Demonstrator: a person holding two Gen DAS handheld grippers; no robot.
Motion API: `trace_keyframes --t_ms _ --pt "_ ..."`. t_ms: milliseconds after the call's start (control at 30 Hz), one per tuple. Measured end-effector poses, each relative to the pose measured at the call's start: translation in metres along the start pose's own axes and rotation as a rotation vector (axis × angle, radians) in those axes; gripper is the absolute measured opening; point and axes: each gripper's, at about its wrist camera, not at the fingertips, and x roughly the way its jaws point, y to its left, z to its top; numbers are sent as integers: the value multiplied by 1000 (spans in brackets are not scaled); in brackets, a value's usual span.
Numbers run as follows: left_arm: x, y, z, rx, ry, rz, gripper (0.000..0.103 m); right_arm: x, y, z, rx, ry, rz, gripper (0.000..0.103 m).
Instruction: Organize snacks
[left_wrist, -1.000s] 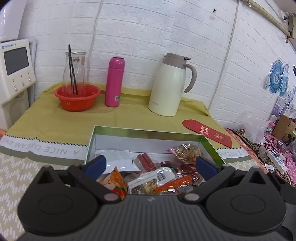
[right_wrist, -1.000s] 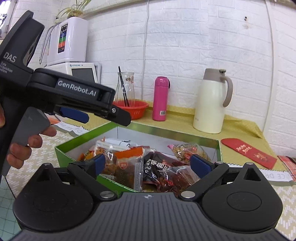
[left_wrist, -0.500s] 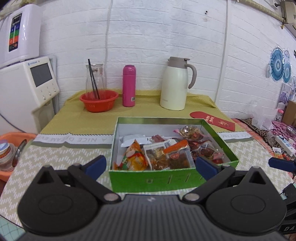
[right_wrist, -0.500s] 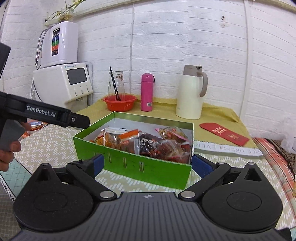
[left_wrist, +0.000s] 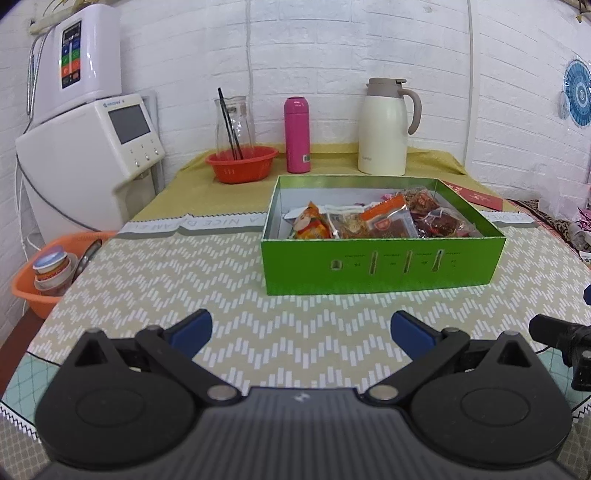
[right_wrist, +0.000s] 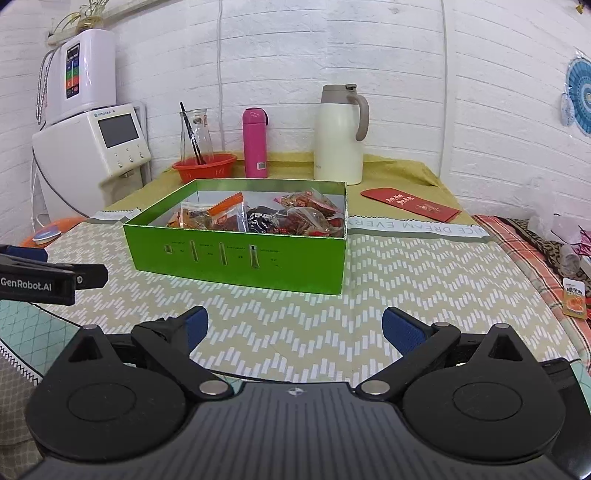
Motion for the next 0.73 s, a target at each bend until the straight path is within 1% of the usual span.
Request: trace_keyframes --t_ms 300,467,733 --pt "2 6 -11 -22 36 42 102 4 1 -11 6 20 -27 103" --pt "5 8 -13 -29 53 45 102 5 3 -12 1 25 -26 103" --pt "1 8 -13 -37 43 36 102 6 8 -11 -7 27 -19 103"
